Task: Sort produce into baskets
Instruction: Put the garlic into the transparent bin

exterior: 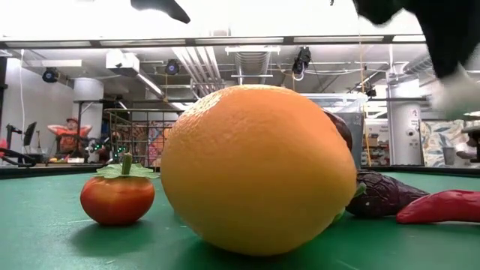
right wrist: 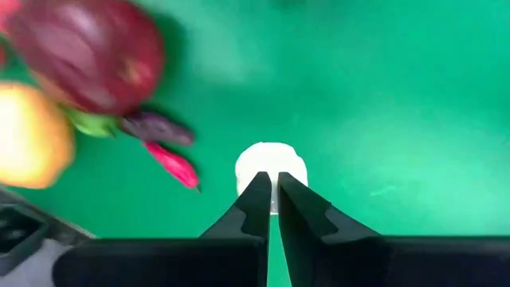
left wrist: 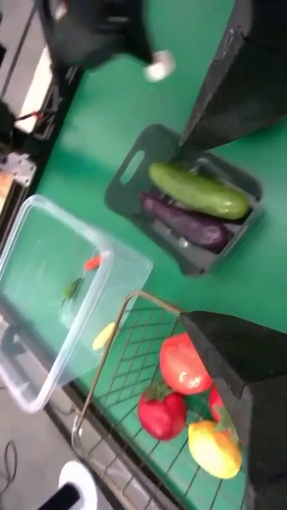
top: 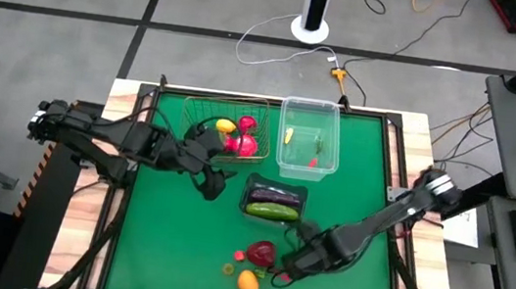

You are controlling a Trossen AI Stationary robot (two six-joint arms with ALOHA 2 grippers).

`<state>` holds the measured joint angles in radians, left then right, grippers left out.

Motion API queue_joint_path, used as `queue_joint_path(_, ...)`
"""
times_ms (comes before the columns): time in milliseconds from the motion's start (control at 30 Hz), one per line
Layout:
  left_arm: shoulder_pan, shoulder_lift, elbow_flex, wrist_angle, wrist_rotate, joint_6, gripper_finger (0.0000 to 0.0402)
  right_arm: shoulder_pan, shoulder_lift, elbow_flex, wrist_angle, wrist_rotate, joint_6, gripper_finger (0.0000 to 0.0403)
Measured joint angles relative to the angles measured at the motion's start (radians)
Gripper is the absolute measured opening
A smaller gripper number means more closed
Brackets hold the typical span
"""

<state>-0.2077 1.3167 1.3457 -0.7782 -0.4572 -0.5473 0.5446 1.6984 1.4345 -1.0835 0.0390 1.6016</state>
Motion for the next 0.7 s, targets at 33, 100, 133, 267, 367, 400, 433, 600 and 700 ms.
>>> queue_joint_path(33, -0.006, 0.000, 0.000, -0.004, 0.012, 0.000, 0.0326, -0.007, -0.034, 0.013, -0.029, 0.021, -0.006, 0.0011)
queue_joint_path(100, -0.021, 0.000, 0.000, -0.015, 0.052, 0.000, 0.0326, -0.024, -0.098, 0.044, -0.085, 0.074, -0.026, 0.0011)
queue_joint_path(133, -0.031, 0.000, 0.000, -0.024, 0.075, 0.000, 0.0326, -0.036, -0.131, 0.061, -0.109, 0.101, -0.040, 0.0011)
queue_joint_path(267, -0.085, 0.000, 0.000, -0.073, 0.176, 0.014, 0.0326, -0.105, -0.236, 0.119, -0.153, 0.218, -0.128, 0.0011)
queue_joint_path(367, -0.130, 0.001, 0.000, -0.105, 0.250, 0.014, 0.0326, -0.191, -0.290, 0.147, -0.152, 0.275, -0.238, 0.0011)
queue_joint_path(400, -0.144, 0.001, -0.001, -0.119, 0.276, 0.013, 0.0326, -0.228, -0.303, 0.155, -0.152, 0.279, -0.284, 0.0011)
queue_joint_path(433, -0.159, 0.003, -0.002, -0.128, 0.297, 0.011, 0.0326, -0.267, -0.312, 0.161, -0.152, 0.279, -0.332, 0.0011)
queue_joint_path(600, -0.241, 0.005, -0.033, -0.128, 0.329, -0.029, 0.0326, -0.468, -0.324, 0.167, -0.153, 0.275, -0.557, 0.0011)
queue_joint_path(700, -0.288, 0.006, -0.071, -0.128, 0.326, -0.098, 0.0327, -0.578, -0.320, 0.169, -0.152, 0.269, -0.661, 0.0011)
